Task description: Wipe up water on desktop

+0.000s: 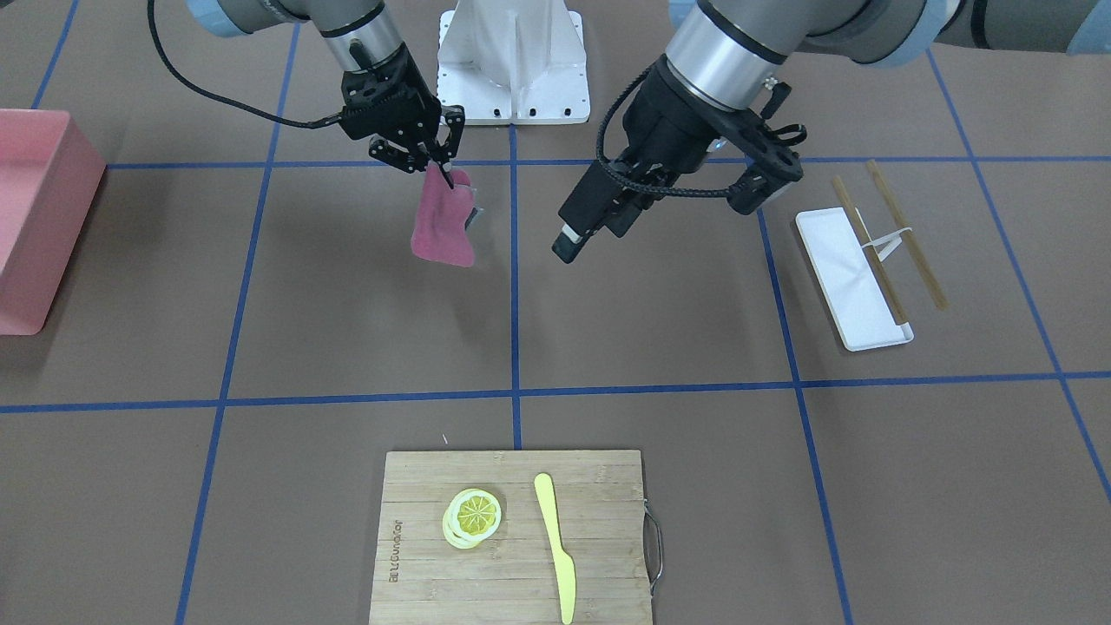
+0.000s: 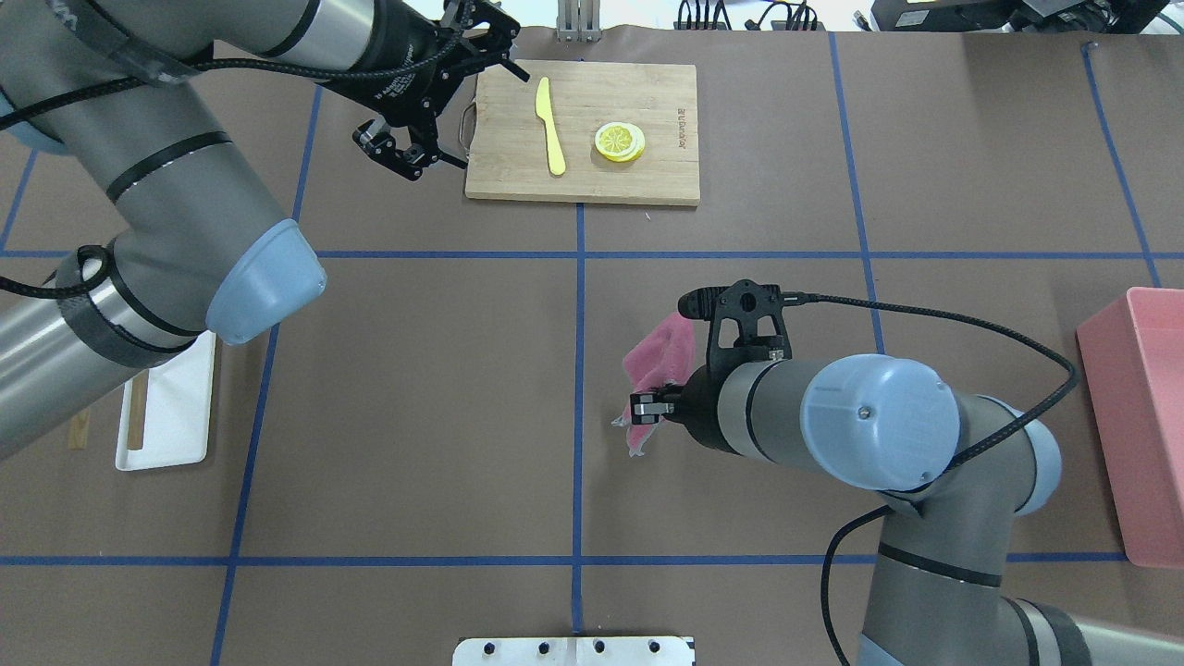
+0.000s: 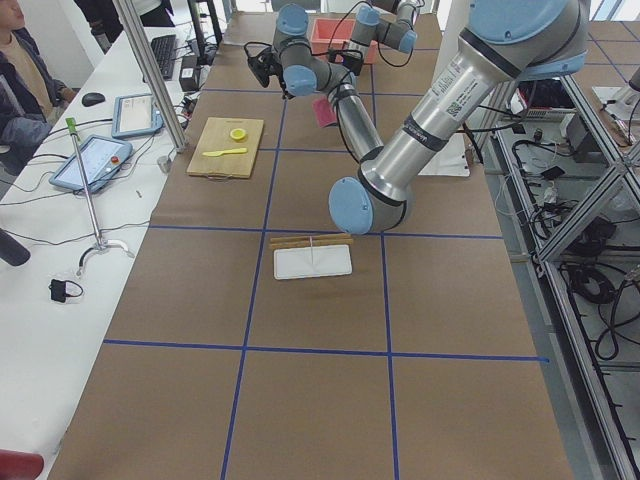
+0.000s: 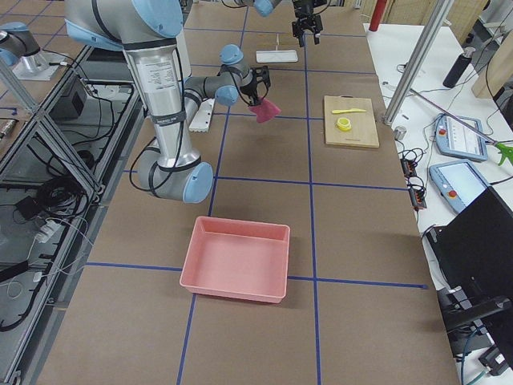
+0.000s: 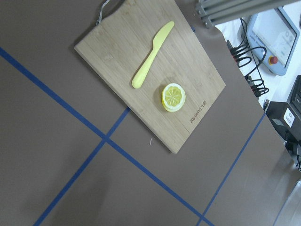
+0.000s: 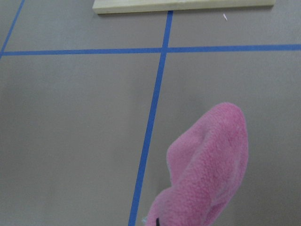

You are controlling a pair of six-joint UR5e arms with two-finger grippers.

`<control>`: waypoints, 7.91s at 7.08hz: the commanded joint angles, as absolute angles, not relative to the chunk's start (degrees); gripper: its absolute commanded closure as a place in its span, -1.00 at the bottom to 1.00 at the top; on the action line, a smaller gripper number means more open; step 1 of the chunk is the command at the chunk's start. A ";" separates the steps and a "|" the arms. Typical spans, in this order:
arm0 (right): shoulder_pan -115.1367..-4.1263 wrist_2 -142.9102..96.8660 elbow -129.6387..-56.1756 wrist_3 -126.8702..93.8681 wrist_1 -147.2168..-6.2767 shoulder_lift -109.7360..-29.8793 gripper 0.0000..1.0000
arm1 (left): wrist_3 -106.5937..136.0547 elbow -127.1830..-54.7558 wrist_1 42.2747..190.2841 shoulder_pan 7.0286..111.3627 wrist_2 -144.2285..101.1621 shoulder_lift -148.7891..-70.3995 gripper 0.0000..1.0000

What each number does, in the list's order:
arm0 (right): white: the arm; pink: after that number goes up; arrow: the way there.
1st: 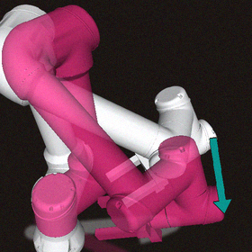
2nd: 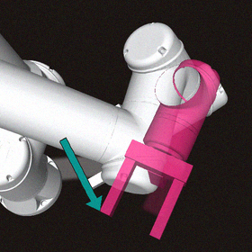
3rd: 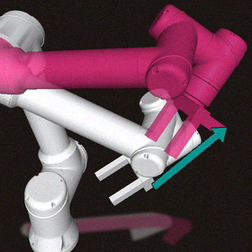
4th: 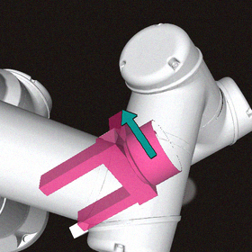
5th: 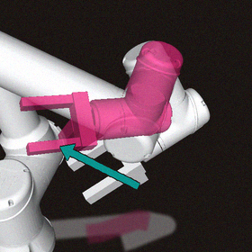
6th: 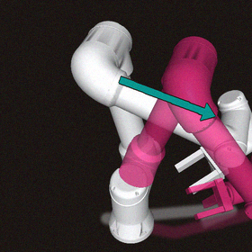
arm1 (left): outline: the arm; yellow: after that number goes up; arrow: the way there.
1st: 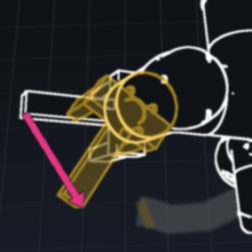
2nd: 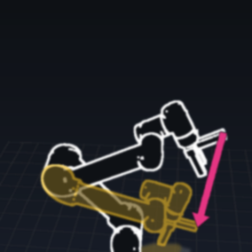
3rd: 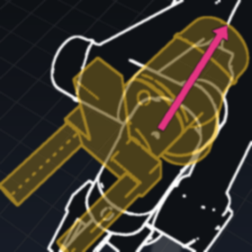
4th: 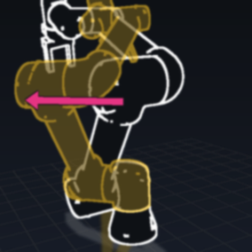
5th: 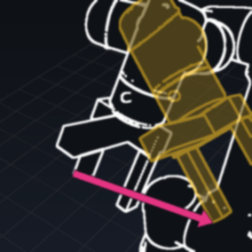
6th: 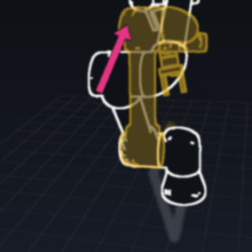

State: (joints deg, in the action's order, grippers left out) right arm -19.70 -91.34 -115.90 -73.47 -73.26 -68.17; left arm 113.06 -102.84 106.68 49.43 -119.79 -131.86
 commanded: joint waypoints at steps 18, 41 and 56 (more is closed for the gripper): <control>-34.87 -114.86 -116.78 -61.67 -80.86 -84.84 1.00 | 52.03 -107.31 105.64 73.39 -133.07 -101.87 -0.96; -89.12 -132.27 -120.33 12.40 -96.06 -115.85 -1.00 | 44.21 -109.42 106.17 75.41 -132.36 -95.01 -0.96; -89.03 -131.66 -109.78 4.92 -95.71 -100.72 -1.00 | -4.96 -103.56 89.38 85.33 -137.46 -81.57 -0.96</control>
